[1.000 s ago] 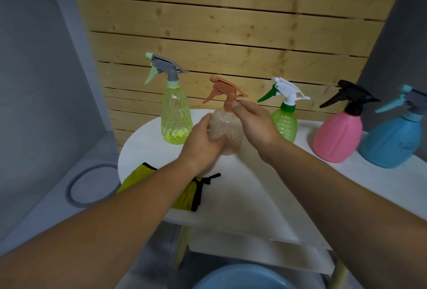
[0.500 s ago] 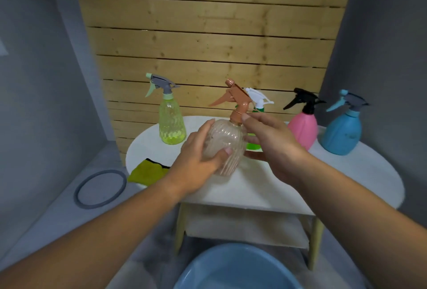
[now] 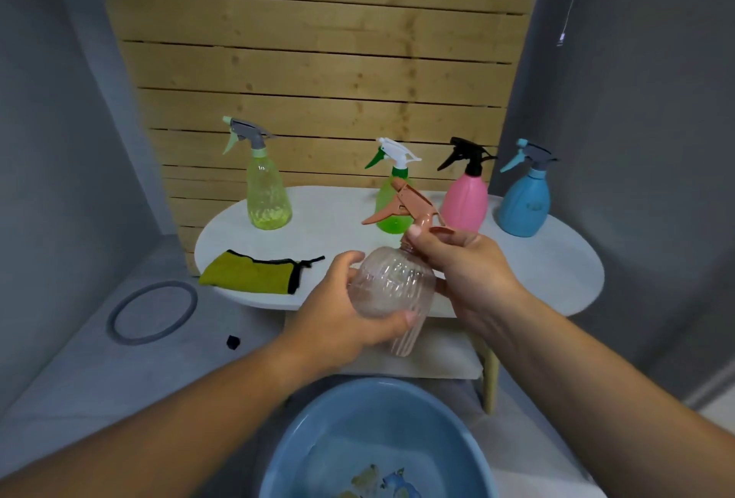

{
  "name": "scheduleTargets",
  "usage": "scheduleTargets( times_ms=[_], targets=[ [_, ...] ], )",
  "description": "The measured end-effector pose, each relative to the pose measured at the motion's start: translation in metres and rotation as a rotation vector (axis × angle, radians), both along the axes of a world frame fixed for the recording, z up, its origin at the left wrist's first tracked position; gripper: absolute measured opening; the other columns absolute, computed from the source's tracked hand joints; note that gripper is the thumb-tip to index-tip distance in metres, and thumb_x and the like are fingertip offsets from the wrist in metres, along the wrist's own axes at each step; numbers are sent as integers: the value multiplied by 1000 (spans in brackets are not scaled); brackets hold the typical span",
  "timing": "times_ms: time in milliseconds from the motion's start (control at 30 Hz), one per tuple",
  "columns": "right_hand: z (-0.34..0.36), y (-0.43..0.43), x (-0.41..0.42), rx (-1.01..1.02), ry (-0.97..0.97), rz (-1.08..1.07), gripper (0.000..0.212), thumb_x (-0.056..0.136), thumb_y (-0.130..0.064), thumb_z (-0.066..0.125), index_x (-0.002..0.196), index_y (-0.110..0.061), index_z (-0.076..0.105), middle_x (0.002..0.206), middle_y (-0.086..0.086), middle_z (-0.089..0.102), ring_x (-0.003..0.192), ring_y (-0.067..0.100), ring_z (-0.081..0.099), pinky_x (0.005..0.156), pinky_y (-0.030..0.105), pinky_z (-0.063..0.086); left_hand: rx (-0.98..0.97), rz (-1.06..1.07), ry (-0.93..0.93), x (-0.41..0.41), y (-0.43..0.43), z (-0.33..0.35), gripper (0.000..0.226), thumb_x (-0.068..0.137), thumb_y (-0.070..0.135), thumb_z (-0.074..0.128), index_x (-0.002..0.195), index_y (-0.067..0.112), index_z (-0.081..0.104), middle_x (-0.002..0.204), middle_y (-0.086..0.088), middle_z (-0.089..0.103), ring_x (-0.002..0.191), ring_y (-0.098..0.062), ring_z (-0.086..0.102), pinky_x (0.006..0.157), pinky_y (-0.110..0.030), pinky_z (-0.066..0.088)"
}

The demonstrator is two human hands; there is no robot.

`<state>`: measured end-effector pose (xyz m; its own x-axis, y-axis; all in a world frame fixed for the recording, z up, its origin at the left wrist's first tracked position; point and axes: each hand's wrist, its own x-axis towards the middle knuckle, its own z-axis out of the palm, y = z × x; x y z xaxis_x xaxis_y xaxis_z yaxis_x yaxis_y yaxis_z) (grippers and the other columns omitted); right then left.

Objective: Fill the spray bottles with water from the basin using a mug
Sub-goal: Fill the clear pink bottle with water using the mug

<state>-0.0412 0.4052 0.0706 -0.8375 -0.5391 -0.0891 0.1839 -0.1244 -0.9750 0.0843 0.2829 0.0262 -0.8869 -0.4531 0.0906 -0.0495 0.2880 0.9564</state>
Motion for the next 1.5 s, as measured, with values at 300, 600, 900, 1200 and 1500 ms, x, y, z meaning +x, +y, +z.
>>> scheduleTargets(
  times_ms=[300,600,900,1200,1500],
  targets=[
    [-14,6,-10,-101,-42,121,31,88,-20,72,103,7,71,90,15,73,75,20,69,64,31,59,441,-226,-119,1,-6,1,71,73,38,90,132,17,57,117,-7,76,106,-28,74,84,-46,63],
    [-22,1,-12,-115,-9,225,31,86,-21,67,103,5,71,98,20,73,80,22,71,70,31,58,486,-245,-156,-1,-10,-10,81,70,32,92,136,14,49,121,-9,73,109,-22,73,83,-38,62],
    [-23,-7,-3,-145,-37,222,23,95,-15,62,99,6,70,95,21,71,77,24,70,67,32,59,633,-385,-112,-3,-9,-10,90,68,27,94,144,18,47,131,-12,69,114,-30,70,80,-47,62],
    [-26,-5,-5,-184,-63,284,21,95,-16,60,98,1,71,104,22,73,87,26,72,77,37,60,733,-383,-98,-1,-13,-10,60,84,22,72,141,17,55,133,-16,67,117,-34,68,86,-55,60],
    [-24,-6,-4,-112,57,227,24,78,-26,77,92,-7,71,83,9,68,74,17,65,67,29,57,641,-309,-101,1,-9,-11,55,79,25,82,131,25,64,126,-11,71,112,-32,72,78,-51,61]
  ],
)
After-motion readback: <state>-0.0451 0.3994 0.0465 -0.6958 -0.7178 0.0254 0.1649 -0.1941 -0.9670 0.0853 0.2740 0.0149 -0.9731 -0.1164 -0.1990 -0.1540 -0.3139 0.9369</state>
